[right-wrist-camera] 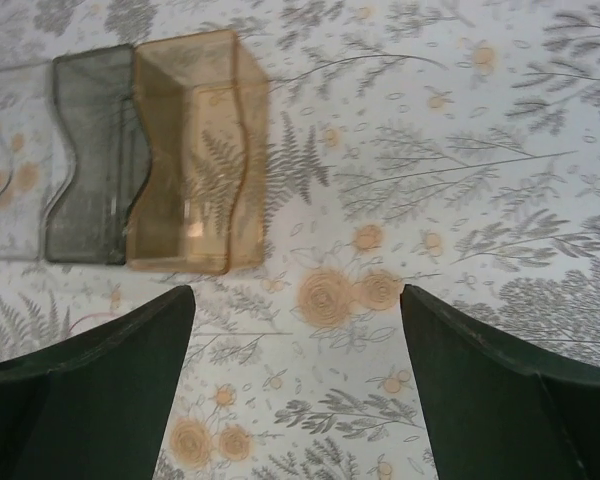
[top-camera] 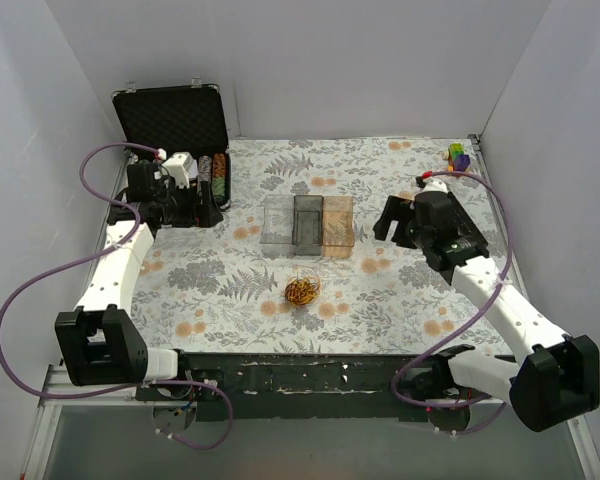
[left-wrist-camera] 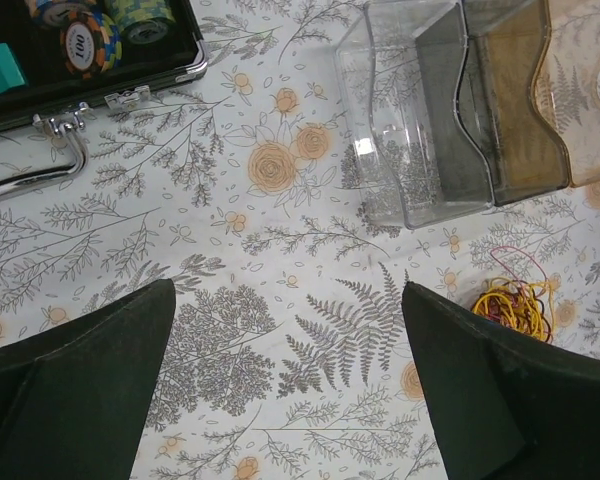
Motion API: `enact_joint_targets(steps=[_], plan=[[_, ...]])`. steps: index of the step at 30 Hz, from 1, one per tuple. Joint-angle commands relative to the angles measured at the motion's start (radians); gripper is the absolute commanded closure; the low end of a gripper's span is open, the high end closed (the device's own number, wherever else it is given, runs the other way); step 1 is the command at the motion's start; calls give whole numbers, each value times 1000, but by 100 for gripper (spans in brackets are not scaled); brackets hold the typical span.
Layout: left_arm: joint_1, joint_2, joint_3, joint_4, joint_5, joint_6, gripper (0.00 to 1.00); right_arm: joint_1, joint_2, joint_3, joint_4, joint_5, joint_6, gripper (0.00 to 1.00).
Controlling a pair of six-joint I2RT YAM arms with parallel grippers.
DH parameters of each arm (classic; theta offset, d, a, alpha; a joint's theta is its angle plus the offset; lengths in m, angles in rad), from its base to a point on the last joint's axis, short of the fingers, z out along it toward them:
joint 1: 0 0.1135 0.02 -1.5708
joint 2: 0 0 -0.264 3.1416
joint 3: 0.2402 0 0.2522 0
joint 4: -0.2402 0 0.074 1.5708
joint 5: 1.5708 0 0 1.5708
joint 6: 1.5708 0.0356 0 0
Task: Untangle the cables
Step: Untie the cable.
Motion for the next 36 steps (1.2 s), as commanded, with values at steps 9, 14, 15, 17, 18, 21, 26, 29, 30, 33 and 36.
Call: enact_joint_targets(steps=[9, 14, 15, 17, 18, 21, 26, 29, 30, 33, 36], plan=[[-260, -85, -161, 55, 89, 184, 2, 583, 0, -76, 164, 253, -64, 18], [-322, -69, -215, 103, 102, 193, 2, 642, 86, -84, 258, 218, -62, 17], [-322, -65, -220, 100, 110, 201, 2, 652, 112, -78, 293, 216, -61, 17], [-322, -65, -232, 100, 117, 213, 2, 672, 164, -59, 310, 214, -61, 16], [-322, -66, -238, 101, 119, 216, 2, 681, 193, -48, 319, 211, -58, 16], [-322, -77, -251, 97, 113, 212, 2, 706, 282, -1, 330, 234, -44, 15], [-322, -86, -260, 75, 116, 198, 2, 752, 402, 71, 349, 221, -44, 15], [-322, -97, -274, 80, 120, 198, 2, 784, 433, 82, 347, 214, -52, 17], [-324, -99, -278, 81, 122, 201, 2, 793, 436, 79, 345, 207, -52, 20], [-322, -105, -294, 87, 133, 210, 2, 812, 413, 19, 361, 179, -46, 32], [-322, -108, -307, 98, 139, 212, 2, 816, 361, -63, 399, 141, -32, 45]])
